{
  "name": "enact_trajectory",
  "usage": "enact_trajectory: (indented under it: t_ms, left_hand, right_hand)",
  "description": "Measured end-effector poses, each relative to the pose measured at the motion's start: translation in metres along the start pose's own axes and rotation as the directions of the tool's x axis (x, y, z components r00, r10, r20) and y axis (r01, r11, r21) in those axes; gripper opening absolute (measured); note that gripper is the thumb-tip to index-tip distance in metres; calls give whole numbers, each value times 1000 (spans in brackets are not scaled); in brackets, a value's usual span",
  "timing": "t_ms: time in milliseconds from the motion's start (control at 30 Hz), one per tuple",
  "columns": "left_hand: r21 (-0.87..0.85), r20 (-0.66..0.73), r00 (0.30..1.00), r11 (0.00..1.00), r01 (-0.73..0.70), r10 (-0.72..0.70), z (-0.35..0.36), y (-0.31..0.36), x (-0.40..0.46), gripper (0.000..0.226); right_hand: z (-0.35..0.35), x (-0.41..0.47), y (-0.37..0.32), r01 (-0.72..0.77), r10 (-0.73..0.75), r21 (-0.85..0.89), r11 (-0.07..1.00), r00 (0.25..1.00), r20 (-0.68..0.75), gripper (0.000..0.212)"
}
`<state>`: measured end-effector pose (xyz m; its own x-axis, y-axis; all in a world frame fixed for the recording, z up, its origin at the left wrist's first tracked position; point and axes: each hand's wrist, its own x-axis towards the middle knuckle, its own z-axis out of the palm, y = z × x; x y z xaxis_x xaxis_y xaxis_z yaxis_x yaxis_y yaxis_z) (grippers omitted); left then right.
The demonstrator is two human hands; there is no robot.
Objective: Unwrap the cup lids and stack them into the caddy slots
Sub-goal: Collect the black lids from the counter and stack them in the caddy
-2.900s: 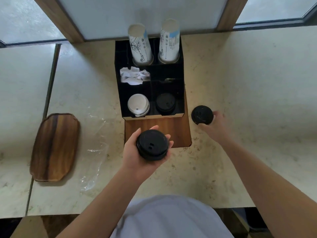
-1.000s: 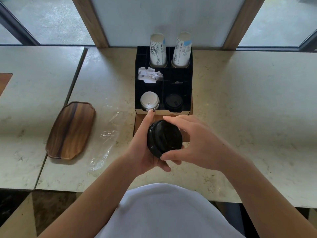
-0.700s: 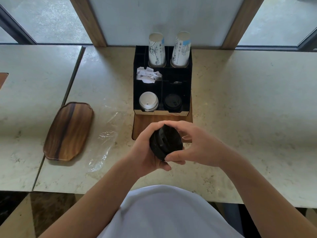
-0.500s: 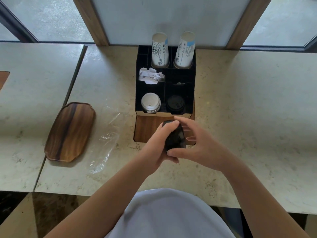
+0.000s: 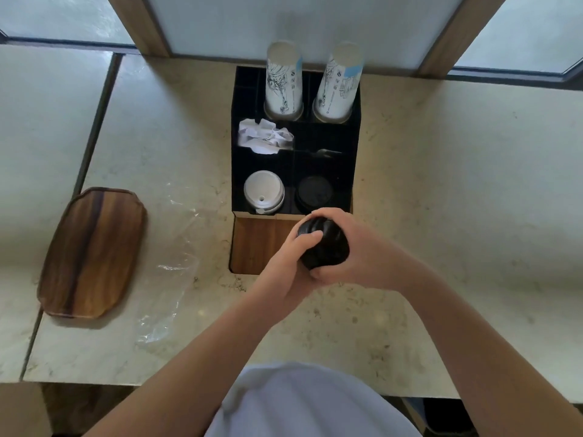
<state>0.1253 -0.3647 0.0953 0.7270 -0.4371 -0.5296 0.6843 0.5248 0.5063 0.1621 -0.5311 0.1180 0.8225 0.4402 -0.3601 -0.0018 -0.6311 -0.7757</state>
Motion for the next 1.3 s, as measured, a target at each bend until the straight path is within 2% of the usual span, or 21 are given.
enact_trajectory:
  t_ms: [133, 200, 233, 267, 300, 333, 367, 433, 467, 533, 667, 833, 933, 1300]
  left_hand:
    - [-71, -240, 968, 996, 61, -76, -16, 4, 28, 40]
    - [47, -396, 917, 995, 83, -57, -20, 6, 37, 35]
    - [208, -455, 890, 974, 86, 19, -22, 6, 40, 32]
    - [453, -476, 864, 888, 80, 165, -26, 4, 42, 33]
    - [716, -410, 838, 696, 50, 361, -32, -1, 41, 36]
    - [907, -268, 808, 421, 27, 525, -36, -1, 39, 40]
    - [982, -150, 783, 183, 47, 604, -56, 2, 60, 43]
    - [987, 20, 796, -138, 80, 604, -75, 0, 76, 49]
    - [964, 54, 825, -244, 103, 562, -80, -2, 75, 52]
    - [929, 37, 876, -339, 147, 481, -83, 1, 80, 60]
    - [896, 15, 918, -413, 164, 396, -91, -4, 80, 73]
    - [889, -11, 949, -432, 153, 315, -98, -16, 77, 92]
    - [884, -21, 956, -441, 154, 292, -102, -16, 77, 96]
    - [912, -28, 953, -383, 148, 301, -106, -17, 79, 98]
  right_hand:
    - [-8, 44, 24, -49, 62, -294, 954, 998, 32, 97]
    - [-19, 65, 34, -35, 34, -463, 886, 999, -10, 100]
    - [-28, 77, 37, -22, 8, -540, 842, 1000, -29, 101]
    - [-34, 88, 38, -7, -17, -598, 801, 999, -35, 102]
    - [-34, 95, 40, 1, -36, -633, 774, 998, -42, 103]
    - [-34, 100, 39, 14, -36, -663, 748, 999, -19, 105]
    - [-31, 130, 52, 8, 20, -669, 743, 999, 34, 105]
    - [-23, 151, 61, 3, 83, -682, 731, 992, 93, 105]
    - [-21, 151, 63, 4, 100, -697, 717, 989, 108, 105]
    - [-24, 158, 67, 2, 93, -715, 699, 991, 93, 104]
    - [-24, 163, 69, -7, 91, -717, 697, 993, 79, 103]
    - [-23, 169, 70, -9, 109, -713, 701, 990, 94, 105]
    - [-21, 171, 71, -7, 117, -706, 708, 987, 107, 107]
    - [-15, 172, 76, -5, 118, -694, 720, 986, 115, 108]
